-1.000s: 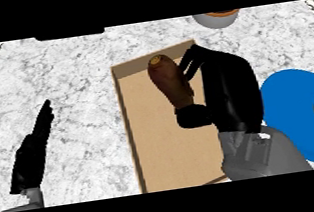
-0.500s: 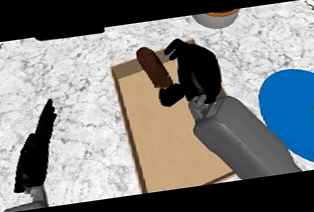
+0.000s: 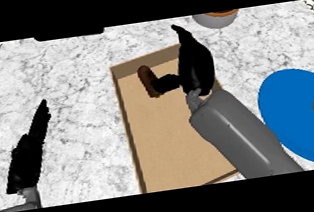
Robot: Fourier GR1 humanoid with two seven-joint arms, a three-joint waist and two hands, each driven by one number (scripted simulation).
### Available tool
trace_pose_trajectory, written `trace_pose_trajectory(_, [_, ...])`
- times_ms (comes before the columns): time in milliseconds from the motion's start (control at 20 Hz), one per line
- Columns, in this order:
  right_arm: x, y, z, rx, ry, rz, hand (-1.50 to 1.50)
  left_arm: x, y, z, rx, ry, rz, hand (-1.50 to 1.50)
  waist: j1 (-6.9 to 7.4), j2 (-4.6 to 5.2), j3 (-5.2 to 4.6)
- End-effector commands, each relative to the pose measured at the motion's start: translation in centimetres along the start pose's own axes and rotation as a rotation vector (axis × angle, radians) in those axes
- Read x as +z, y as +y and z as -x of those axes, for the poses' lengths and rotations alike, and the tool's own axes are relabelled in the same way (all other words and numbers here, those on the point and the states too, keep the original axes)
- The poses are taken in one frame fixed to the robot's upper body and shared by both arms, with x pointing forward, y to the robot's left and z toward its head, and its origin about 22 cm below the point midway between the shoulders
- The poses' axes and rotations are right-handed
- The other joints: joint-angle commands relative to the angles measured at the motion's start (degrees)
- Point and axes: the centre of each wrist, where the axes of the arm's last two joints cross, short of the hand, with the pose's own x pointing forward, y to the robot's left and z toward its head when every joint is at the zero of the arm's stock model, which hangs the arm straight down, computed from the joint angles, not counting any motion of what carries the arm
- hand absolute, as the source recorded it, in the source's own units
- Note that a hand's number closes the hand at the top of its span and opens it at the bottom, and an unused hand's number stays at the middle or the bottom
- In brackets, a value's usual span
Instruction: Pick the sweet potato from the plate and place it in the cardboard box
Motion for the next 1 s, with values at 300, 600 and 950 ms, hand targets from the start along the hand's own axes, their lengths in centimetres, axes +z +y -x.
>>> trace_pose_trajectory(300, [-0.6, -5.2, 1.4, -0.463, -0.01, 0.274, -1.5, 0.0, 0.8, 0.6, -0.001, 0.016, -0.019, 0.0, -1.24, -0.27, 0.06])
trace_pose_trajectory(600, [0.2, -11.0, 6.1, -0.513, 0.052, 0.454, -1.5, 0.5, 1.3, 1.4, -0.005, 0.006, -0.031, 0.0, -1.97, -0.52, -0.03])
trace_pose_trajectory(950, [5.4, -20.6, 12.5, -0.533, 0.041, 0.5, -1.5, 1.3, 0.7, 1.6, 0.01, 0.024, -0.037, 0.0, -2.29, -0.53, 0.01])
